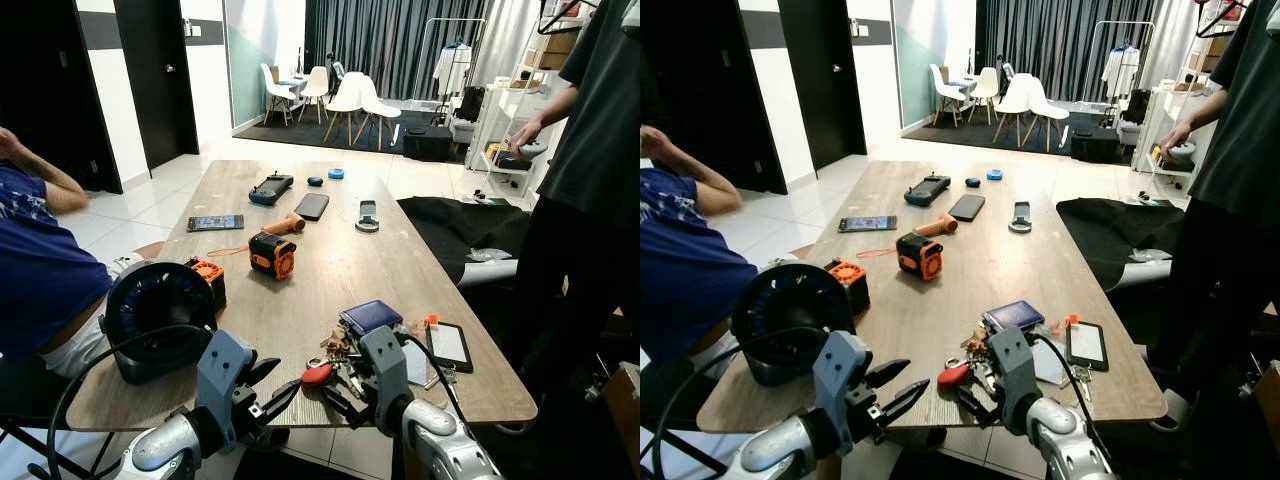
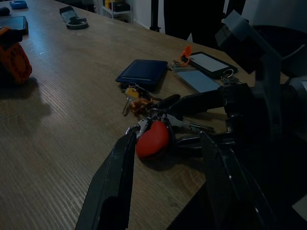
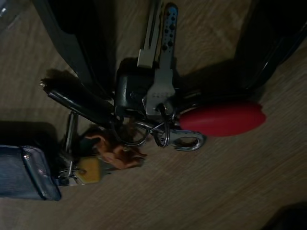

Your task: Hang keys on a hook

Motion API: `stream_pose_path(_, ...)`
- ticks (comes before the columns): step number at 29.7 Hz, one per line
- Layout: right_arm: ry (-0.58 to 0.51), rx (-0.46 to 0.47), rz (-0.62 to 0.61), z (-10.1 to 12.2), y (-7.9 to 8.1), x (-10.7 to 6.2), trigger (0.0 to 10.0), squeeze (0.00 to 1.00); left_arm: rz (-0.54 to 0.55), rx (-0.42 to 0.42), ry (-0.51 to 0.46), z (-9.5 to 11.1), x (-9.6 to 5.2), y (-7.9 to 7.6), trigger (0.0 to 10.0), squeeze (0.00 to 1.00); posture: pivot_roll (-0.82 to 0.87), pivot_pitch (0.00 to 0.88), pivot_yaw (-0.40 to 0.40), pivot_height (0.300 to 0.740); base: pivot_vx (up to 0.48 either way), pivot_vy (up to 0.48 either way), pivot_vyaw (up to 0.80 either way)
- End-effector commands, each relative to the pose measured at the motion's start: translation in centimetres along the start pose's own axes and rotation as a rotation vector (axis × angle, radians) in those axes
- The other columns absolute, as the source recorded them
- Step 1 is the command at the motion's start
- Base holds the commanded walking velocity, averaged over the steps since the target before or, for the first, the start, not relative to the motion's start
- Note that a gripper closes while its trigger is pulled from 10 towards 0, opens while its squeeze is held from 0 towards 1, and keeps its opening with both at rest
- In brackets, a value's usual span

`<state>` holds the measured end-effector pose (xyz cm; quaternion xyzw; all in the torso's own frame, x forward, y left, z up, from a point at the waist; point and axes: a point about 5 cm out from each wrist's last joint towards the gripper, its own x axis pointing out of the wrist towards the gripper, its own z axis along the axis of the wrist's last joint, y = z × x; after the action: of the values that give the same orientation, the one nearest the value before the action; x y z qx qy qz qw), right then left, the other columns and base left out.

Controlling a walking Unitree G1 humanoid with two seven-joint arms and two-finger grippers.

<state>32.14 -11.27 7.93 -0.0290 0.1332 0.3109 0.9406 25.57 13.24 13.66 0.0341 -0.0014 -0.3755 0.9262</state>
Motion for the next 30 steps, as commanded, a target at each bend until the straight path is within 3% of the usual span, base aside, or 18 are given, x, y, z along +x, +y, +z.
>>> stream_pose_path(1, 0.047, 0.016, 0.016, -1.1, 0.2, -0.3, 10.0, 0.0, -0.002, 0.015, 0.01, -0.1, 0.0, 0.2, 10.0, 0.0, 0.08, 0.036, -0.022, 0.74, 0.0, 0.0, 0.0)
stream_pose_path(8, 0.104, 0.063, 0.055, -1.7, 0.5, -0.4, 10.0, 0.0, -0.005, 0.014, 0.012, -0.1, 0.0, 0.1, 10.0, 0.0, 0.08, 0.034, -0.023, 0.74, 0.0, 0.0, 0.0)
stream_pose_path(11, 0.13, 0.05, 0.068, -1.8, 0.6, -0.6, 10.0, 0.0, -0.004, 0.013, 0.012, -0.1, 0.0, 0.1, 10.0, 0.0, 0.08, 0.034, -0.023, 0.74, 0.0, 0.0, 0.0)
stream_pose_path(14, 0.17, -0.057, 0.052, -1.9, -0.2, -1.2, 10.0, 0.0, -0.003, 0.011, 0.008, -0.1, -0.1, 0.1, 10.0, 0.0, 0.08, 0.035, -0.023, 0.74, 0.0, 0.0, 0.0)
stream_pose_path(17, 0.18, -0.082, 0.03, -2.0, -0.7, -1.5, 10.0, 0.0, -0.003, 0.012, 0.008, -0.1, 0.0, 0.1, 10.0, 0.0, 0.08, 0.035, -0.022, 0.74, 0.0, 0.0, 0.0)
stream_pose_path(30, 0.205, -0.078, -0.019, -2.0, -1.9, -2.6, 10.0, 0.0, -0.005, 0.009, 0.006, -0.1, 0.0, 0.1, 10.0, 0.0, 0.08, 0.037, -0.02, 0.74, 0.0, 0.0, 0.0)
